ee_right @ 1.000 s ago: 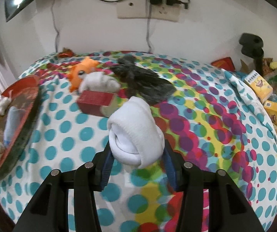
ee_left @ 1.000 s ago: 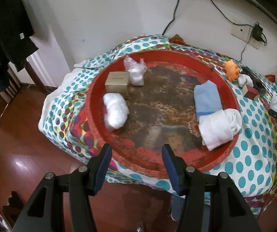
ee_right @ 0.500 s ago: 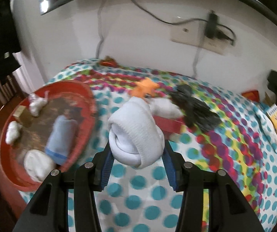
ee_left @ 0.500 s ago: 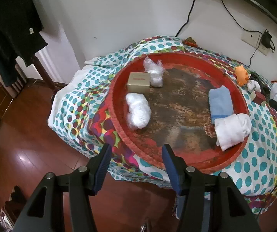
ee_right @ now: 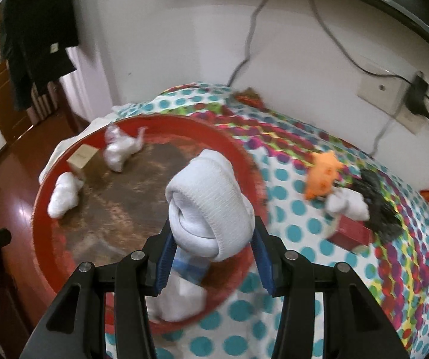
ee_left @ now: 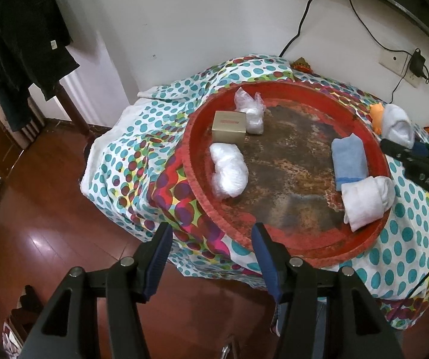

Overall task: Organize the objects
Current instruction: 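Carry the held white sock into the red tray and open the right tool, then move the right tool to the black plastic bag and grasp it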

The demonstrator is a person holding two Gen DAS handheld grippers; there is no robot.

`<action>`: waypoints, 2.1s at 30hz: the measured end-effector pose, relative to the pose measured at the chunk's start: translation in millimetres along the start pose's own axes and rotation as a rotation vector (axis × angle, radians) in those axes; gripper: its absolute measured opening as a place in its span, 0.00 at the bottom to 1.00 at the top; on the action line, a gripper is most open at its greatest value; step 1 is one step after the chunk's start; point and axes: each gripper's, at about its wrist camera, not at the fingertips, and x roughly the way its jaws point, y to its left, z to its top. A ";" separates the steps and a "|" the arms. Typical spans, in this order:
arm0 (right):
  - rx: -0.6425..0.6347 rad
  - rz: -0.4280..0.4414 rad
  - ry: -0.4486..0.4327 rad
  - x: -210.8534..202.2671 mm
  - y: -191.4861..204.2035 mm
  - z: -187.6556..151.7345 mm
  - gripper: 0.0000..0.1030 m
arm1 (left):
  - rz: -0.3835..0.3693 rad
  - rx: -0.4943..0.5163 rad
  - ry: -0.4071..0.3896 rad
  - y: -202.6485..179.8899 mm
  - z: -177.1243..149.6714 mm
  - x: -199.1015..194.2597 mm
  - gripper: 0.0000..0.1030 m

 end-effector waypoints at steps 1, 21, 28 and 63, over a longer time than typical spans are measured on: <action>-0.007 0.005 0.005 2.5 4.1 0.8 0.44 | 0.000 0.000 0.001 0.8 0.1 0.0 0.55; -0.078 -0.015 0.124 56.3 46.4 2.8 0.45 | -0.001 0.006 0.030 7.8 -1.3 2.5 0.55; -0.066 -0.021 0.129 59.4 44.9 1.5 0.47 | -0.007 0.018 0.029 4.4 -1.5 1.7 0.55; 0.280 -0.146 -0.008 -10.3 -135.0 -50.4 0.68 | -0.014 0.135 0.078 -43.8 -11.4 12.2 0.55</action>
